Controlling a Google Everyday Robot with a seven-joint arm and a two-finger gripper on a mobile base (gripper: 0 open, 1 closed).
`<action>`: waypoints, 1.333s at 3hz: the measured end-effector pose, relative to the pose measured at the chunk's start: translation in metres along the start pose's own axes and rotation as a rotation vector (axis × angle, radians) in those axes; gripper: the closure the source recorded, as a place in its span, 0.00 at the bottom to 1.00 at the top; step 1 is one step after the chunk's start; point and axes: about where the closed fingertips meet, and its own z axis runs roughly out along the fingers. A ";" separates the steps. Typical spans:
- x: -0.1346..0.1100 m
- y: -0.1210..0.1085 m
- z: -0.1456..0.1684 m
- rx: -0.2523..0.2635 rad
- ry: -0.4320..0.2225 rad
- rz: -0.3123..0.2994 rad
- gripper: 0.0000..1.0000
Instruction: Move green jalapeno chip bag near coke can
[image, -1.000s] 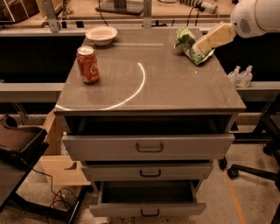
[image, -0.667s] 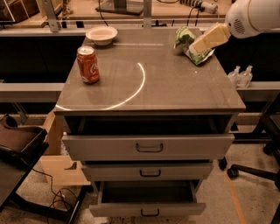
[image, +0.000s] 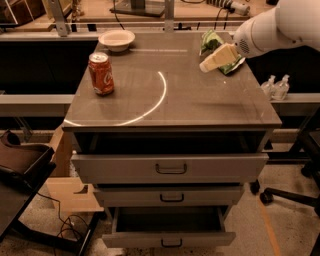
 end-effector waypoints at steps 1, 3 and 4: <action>0.016 -0.001 0.040 -0.024 -0.007 0.038 0.00; 0.036 -0.026 0.087 -0.024 -0.044 0.087 0.00; 0.041 -0.038 0.110 -0.030 -0.068 0.115 0.00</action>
Offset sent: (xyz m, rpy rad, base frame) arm 0.0752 -0.0126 -0.0742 0.1091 0.0108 -0.0084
